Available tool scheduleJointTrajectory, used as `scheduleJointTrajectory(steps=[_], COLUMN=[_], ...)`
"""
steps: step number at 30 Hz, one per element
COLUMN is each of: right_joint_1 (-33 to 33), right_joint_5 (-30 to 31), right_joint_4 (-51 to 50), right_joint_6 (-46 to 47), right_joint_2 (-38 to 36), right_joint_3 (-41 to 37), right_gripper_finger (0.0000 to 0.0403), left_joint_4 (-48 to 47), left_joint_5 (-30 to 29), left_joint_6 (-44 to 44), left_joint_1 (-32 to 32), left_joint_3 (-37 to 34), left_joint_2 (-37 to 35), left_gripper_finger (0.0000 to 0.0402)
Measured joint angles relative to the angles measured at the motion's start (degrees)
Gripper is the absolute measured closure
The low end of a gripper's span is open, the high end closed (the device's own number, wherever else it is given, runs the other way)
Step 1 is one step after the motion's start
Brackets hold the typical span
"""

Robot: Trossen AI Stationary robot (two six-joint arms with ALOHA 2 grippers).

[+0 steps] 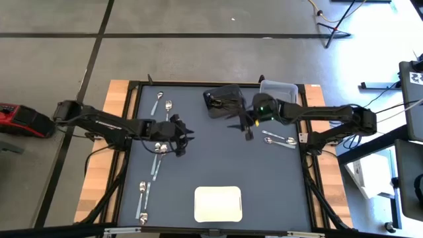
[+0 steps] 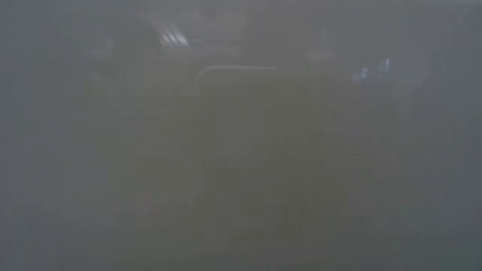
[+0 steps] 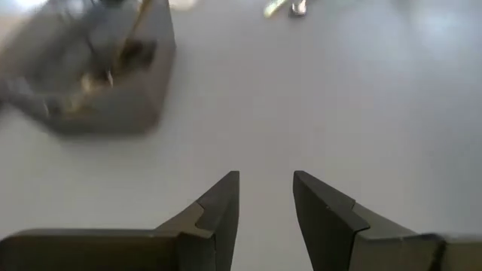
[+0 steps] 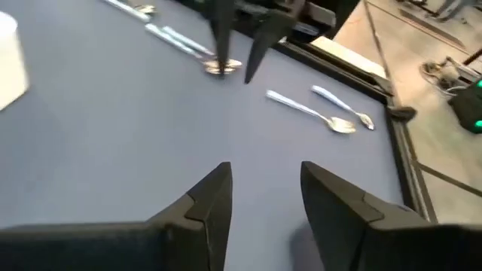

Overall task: Sort silverware by color (type)
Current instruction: Put the white patterned spoon into the white bin

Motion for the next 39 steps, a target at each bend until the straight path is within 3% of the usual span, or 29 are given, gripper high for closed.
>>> scheduleJointTrajectory(steps=[9, 12, 20, 24, 33, 39], right_joint_1=[10.15, 13.86, 25.08, 29.72, 36.86, 37.4], right_joint_5=[3.97, 4.97, 17.4, 20.04, 23.36, 24.43], right_joint_4=[-4.64, -6.28, -10.68, -11.73, -11.68, -10.72], right_joint_6=[0.47, 2.21, 8.06, 12.71, 18.48, 21.92], right_joint_2=[0.48, 0.48, 0.48, 0.7, 3.48, 3.96], right_joint_3=[-0.04, -0.04, -0.04, -0.07, -0.13, -0.13], right_gripper_finger=[0.0258, 0.0259, 0.0259, 0.0259, 0.0259, 0.0259], left_joint_4=[-26.43, -31.16, -38.94, -42.27, -40.82, -33.15], left_joint_5=[3.58, 6.19, 7.92, 6.07, 7.69, 8.25], left_joint_6=[-32.59, -41.7, -59.09, -64.17, -64.65, -59.67], left_joint_1=[-10.8, -14.64, -21.42, -22.78, -23.14, -23.14], left_joint_3=[0.0, -0.02, -0.02, -0.02, -0.04, -0.05], left_joint_2=[-5.47, -5.45, -4.95, -3.17, 3.71, 7.15], left_gripper_finger=[0.0282, 0.0282, 0.0282, 0.0282, 0.0282, 0.0282])
